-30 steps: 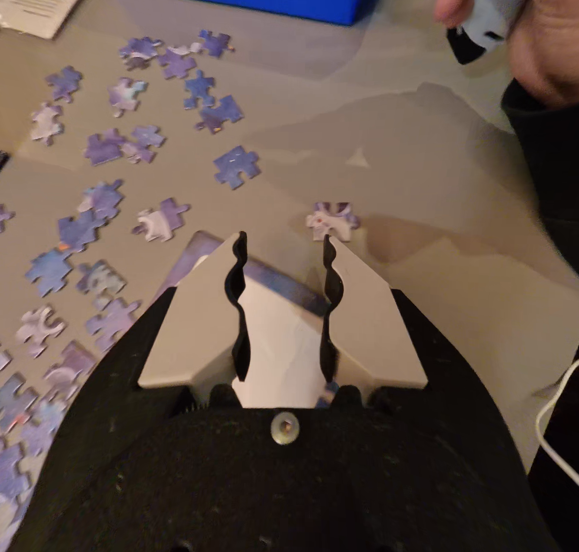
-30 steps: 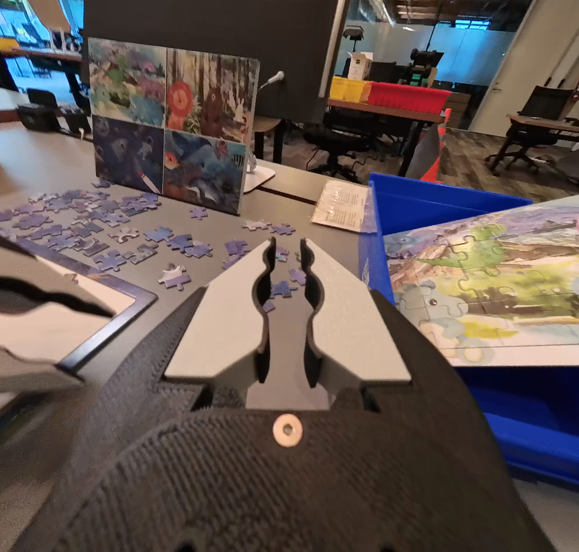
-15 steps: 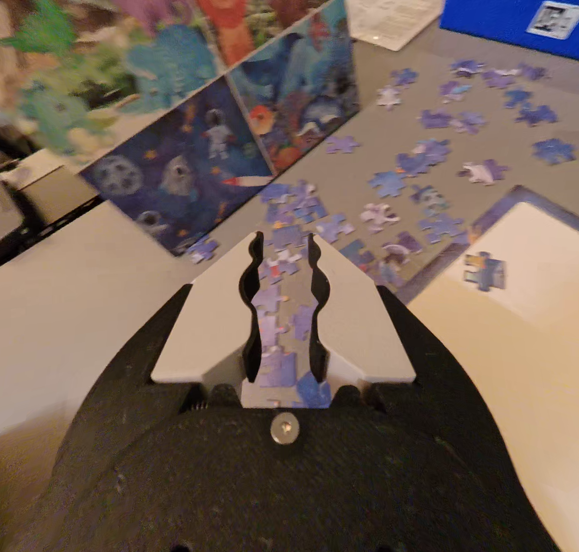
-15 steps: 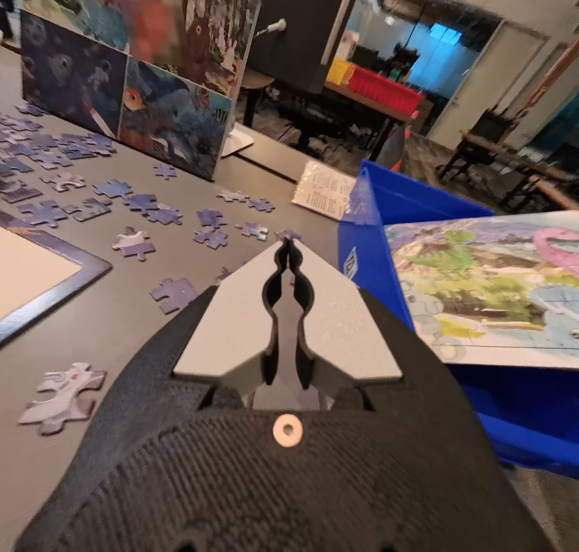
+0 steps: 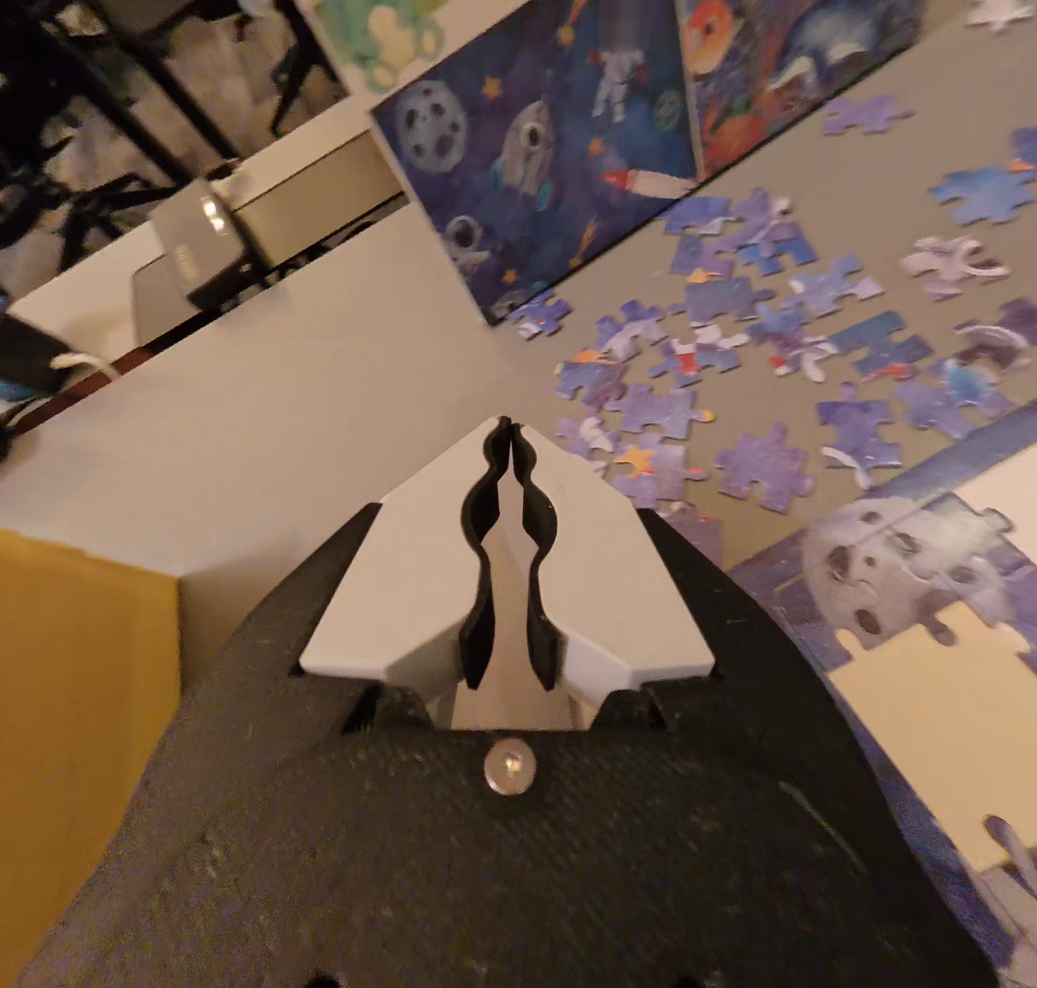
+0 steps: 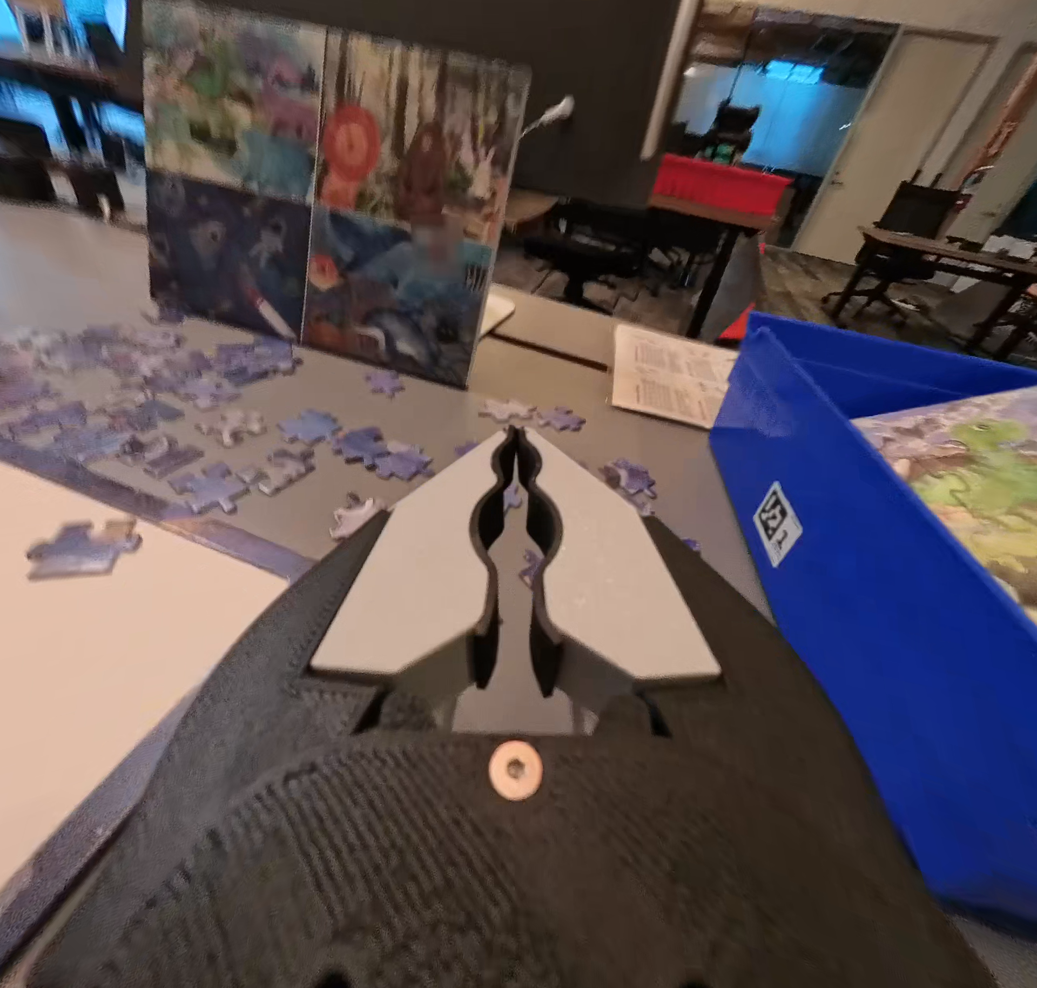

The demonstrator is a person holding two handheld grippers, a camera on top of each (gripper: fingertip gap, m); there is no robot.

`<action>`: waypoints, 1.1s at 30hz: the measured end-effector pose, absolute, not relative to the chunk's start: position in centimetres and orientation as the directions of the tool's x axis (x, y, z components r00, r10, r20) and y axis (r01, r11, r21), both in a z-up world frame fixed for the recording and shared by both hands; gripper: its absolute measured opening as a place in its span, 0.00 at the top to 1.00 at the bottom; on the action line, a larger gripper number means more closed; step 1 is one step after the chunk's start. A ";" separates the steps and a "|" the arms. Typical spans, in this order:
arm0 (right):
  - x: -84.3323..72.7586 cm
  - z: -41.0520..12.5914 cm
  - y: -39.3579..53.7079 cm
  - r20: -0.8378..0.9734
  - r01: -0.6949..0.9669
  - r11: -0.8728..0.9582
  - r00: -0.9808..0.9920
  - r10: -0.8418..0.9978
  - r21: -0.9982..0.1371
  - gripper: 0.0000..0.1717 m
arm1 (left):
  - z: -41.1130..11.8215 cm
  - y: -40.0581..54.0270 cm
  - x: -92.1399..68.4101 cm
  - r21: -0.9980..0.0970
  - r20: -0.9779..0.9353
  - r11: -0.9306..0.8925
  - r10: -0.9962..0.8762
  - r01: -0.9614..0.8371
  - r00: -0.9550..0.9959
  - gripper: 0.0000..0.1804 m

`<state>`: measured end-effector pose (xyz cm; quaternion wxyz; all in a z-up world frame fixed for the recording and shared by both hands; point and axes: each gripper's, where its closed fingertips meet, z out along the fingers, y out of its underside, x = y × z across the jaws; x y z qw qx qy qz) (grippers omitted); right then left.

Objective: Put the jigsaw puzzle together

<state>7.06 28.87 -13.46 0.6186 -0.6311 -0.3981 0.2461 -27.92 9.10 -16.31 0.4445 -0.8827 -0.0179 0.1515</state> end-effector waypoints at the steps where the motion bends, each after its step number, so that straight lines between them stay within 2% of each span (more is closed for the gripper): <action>1: 6.7 -14.1 28.9 0.228 0.255 0.096 0.558 0.798 -0.962 1.00 | -16.1 8.8 -28.6 -0.797 -0.243 -0.598 0.195 -0.082 0.950 1.00; 4: 6.0 -13.9 28.5 0.263 0.270 0.127 0.559 0.786 -0.955 1.00 | -16.0 7.8 -30.1 -0.825 -0.155 -0.564 0.251 0.014 0.956 1.00; 6: 5.0 -11.6 27.5 0.149 0.115 0.101 0.565 0.812 -0.988 1.00 | -16.2 7.4 -30.4 -0.835 -0.100 -0.548 0.236 0.047 0.967 1.00; 8: 2.2 -8.8 25.6 0.021 -0.071 0.061 0.466 0.885 -0.996 1.00 | -16.7 6.7 -31.3 -0.820 -0.125 -0.571 0.250 0.041 0.960 1.00; 10: -1.7 -7.4 24.1 -0.052 -0.129 -0.009 0.334 0.941 -0.992 1.00 | -17.1 6.1 -32.5 -0.804 -0.174 -0.594 0.284 0.031 0.943 1.00; 14: -9.1 -7.1 21.7 -0.076 0.005 -0.077 0.103 0.992 -0.997 0.92 | -16.9 5.9 -32.8 -0.815 -0.164 -0.578 0.295 0.039 0.941 1.00; 17: -11.1 -8.3 23.2 0.020 0.097 0.005 0.154 0.988 -0.995 0.87 | -15.9 6.2 -32.0 -0.859 -0.085 -0.508 0.257 0.060 0.963 1.00; 22: -9.9 -13.0 24.9 0.160 0.283 0.090 0.236 0.959 -0.955 0.88 | -11.5 6.9 -29.7 -0.952 -0.060 -0.305 0.160 -0.009 0.985 1.00; 24: -9.3 -13.4 25.3 0.175 0.285 0.098 0.257 0.950 -0.953 0.92 | -10.3 6.7 -29.8 -0.969 -0.065 -0.246 0.190 -0.017 0.980 1.00; 29: -9.0 -11.8 25.1 -0.012 0.132 -0.041 0.217 0.976 -0.990 0.90 | -7.9 5.4 -30.9 -0.993 -0.027 -0.118 0.245 0.003 0.969 1.00; 33: -8.8 -12.1 25.6 -0.052 0.109 -0.077 0.217 0.975 -0.991 0.90 | -6.1 4.7 -30.5 -1.000 0.021 -0.003 0.215 0.022 0.976 1.00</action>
